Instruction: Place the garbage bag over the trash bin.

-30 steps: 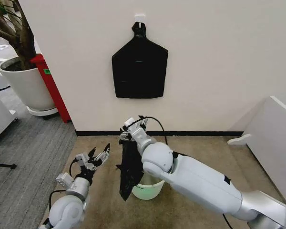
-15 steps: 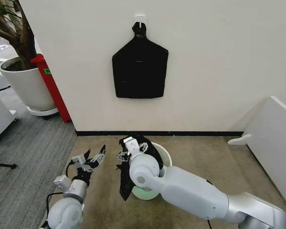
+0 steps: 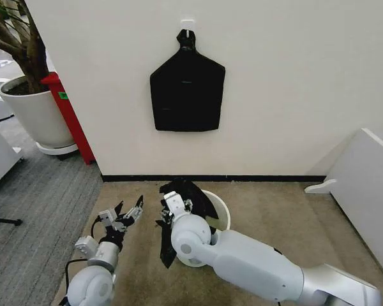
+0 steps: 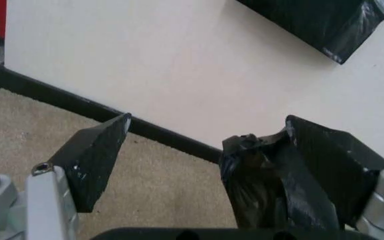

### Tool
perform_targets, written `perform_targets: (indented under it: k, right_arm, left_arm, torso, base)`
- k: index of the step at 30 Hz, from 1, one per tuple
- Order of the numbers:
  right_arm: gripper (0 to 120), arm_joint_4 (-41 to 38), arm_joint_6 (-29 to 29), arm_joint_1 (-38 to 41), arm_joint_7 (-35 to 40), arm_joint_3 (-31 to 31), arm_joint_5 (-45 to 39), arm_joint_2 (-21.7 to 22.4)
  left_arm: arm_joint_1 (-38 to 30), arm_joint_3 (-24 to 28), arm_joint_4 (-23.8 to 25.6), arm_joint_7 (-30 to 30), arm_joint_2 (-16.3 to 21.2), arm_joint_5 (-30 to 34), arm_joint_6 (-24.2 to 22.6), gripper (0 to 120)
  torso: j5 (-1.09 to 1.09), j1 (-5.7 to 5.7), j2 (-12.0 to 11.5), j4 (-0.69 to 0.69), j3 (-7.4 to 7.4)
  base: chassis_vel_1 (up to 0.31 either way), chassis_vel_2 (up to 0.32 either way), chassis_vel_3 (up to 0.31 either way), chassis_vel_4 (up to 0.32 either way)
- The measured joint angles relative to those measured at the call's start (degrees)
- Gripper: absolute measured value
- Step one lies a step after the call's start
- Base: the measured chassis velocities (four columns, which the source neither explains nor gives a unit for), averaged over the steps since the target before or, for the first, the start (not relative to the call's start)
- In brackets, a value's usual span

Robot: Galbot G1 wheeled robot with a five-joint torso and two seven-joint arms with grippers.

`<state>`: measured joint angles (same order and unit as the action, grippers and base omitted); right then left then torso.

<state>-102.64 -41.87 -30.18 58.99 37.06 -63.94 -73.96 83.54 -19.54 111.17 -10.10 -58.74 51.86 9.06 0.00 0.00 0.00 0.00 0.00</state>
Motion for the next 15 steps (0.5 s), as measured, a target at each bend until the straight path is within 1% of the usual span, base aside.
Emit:
perform_targets:
  k: [2,3,6,7,8,9,10,12,14,15]
  right_arm:
    - [45,0.1,0.0,0.0,0.0,0.1,0.1,-0.1]
    - [38,0.2,0.0,-0.1,-0.1,0.4,0.3,-0.3]
    - [26,0.2,0.0,-0.2,-0.2,0.8,0.6,-0.6]
    - [23,0.2,0.0,-0.2,-0.2,0.8,0.6,-0.6]
    - [23,0.2,0.0,-0.2,-0.2,0.8,0.6,-0.6]
    - [18,0.2,0.0,-0.1,-0.2,1.0,0.6,-0.6]
    - [16,0.1,0.0,0.0,-0.2,1.0,0.6,-0.5]
    - [5,0.0,0.0,0.4,-0.2,1.0,0.5,-0.2]
    - [0,-0.2,0.0,0.6,-0.2,1.0,0.5,0.1]
    - [0,-0.4,0.0,0.6,-0.2,0.9,0.5,0.3]
  left_arm:
    - [0.0,0.0,0.0,0.0,0.0,0.0,0.0,91]
    - [0.1,0.0,0.2,0.0,0.1,-0.1,0.0,91]
    - [0.1,0.1,0.3,0.0,0.3,-0.2,0.0,91]
    - [0.0,0.2,0.3,0.0,0.4,-0.2,0.1,91]
    - [0.0,0.2,0.3,0.0,0.4,-0.2,0.1,91]
    - [-0.2,0.3,0.2,0.0,0.5,-0.1,0.0,91]
    - [-0.4,0.4,0.1,0.0,0.7,0.0,0.0,91]
    - [-0.8,1.0,-0.3,0.4,1.2,0.9,-0.6,91]
    - [-1.4,1.4,-1.1,1.0,1.7,1.7,-1.5,91]
    - [-1.8,1.6,-1.6,1.2,1.9,1.8,-1.8,90]
  torso:
    - [0.00,0.00,0.0,0.00,0.00]
    - [0.00,0.00,0.0,0.00,0.00]
    - [0.00,0.00,0.0,0.01,0.00]
    - [0.00,0.00,0.0,0.01,0.00]
    - [0.00,0.00,0.0,0.01,0.00]
    - [0.00,0.00,0.0,0.00,0.00]
    - [0.00,0.00,0.0,0.01,0.00]
    - [0.00,0.00,0.0,0.00,0.00]
    - [0.00,0.00,0.0,0.00,0.00]
    - [0.00,0.00,0.0,0.00,0.00]
  base:
    - [0.000,0.000,0.000,0.000]
    - [0.000,0.000,0.000,0.000]
    - [0.000,0.000,0.000,0.000]
    - [0.000,0.000,0.000,0.000]
    - [0.000,0.000,0.000,0.000]
    - [0.000,0.000,0.000,0.000]
    - [0.000,0.000,0.000,0.000]
    - [0.000,0.000,0.000,0.000]
    - [0.000,0.000,0.000,0.000]
    - [0.000,0.000,0.000,0.000]
